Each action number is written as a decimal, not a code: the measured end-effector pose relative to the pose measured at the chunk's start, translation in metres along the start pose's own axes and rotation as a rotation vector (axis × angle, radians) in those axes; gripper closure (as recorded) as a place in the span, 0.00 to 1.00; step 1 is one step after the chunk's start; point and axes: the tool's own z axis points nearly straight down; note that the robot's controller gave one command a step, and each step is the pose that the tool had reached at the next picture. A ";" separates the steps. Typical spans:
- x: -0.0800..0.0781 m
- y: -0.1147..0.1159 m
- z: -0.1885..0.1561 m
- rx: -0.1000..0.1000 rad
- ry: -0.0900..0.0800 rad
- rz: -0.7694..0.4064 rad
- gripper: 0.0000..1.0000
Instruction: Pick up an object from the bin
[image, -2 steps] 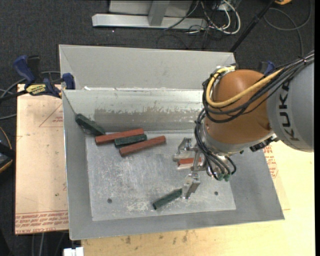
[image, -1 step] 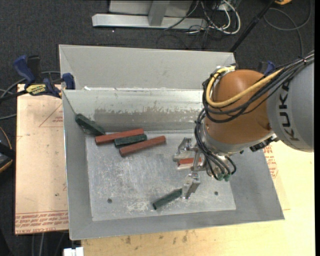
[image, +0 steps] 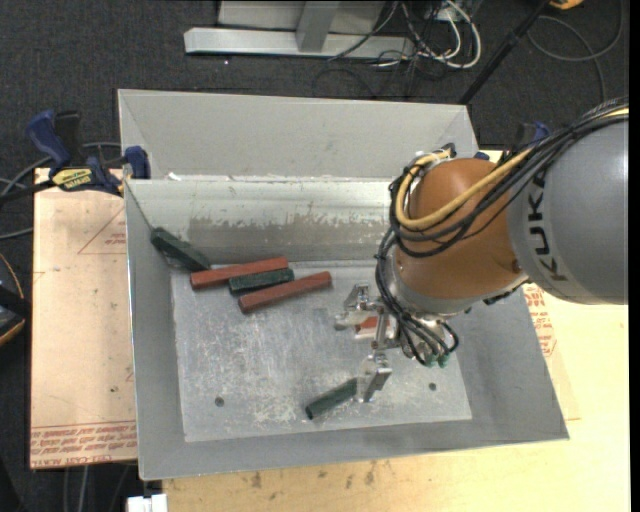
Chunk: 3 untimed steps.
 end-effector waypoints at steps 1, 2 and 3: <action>-0.001 -0.011 0.116 -0.002 -0.002 -0.031 1.00; -0.001 -0.011 0.116 -0.003 -0.002 -0.031 1.00; -0.002 -0.007 -0.045 0.000 0.001 -0.031 1.00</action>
Offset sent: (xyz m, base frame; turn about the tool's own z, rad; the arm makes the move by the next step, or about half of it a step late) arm 0.0000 0.0000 0.0000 0.0000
